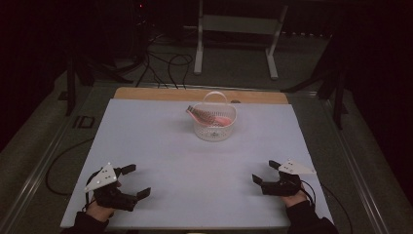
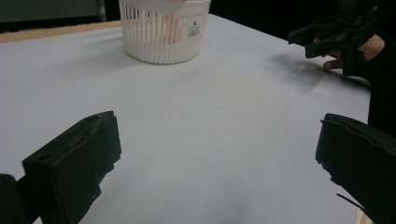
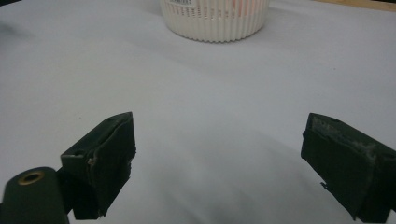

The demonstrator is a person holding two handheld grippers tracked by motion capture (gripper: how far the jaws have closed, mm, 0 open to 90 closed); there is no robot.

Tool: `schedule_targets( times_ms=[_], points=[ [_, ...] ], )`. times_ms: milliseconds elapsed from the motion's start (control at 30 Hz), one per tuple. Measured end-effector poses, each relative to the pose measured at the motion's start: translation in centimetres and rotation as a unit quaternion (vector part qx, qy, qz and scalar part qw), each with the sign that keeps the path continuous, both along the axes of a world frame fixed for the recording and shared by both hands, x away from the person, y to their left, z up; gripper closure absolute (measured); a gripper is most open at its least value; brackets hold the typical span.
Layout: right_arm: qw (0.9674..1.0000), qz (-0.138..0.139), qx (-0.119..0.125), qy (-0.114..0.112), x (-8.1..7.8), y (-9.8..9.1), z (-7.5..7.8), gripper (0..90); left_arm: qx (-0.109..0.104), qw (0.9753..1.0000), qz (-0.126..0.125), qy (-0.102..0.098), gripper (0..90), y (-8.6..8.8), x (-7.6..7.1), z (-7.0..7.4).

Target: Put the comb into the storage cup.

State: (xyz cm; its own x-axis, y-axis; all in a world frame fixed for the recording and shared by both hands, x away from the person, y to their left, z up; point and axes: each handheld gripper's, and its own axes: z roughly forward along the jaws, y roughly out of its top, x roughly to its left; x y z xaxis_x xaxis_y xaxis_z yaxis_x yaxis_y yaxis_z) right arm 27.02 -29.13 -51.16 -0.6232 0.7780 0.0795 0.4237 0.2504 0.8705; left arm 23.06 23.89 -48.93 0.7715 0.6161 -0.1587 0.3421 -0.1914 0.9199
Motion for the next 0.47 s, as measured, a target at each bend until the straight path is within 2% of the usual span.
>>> schedule_targets(
  times_ms=[233, 467],
  points=[
    [1.0, -0.001, -0.004, 0.007, 0.1, 0.0, -0.2, 10.1, 0.001, 0.9996, 0.025, 0.008, 0.0, 1.4, -0.5, -0.5],
    [0.9999, 0.002, -0.007, 0.008, 0.1, 0.1, -0.2, 10.2, -0.001, 0.9996, 0.028, 0.007, 0.0, 1.5, -0.6, -0.5]
  ],
)
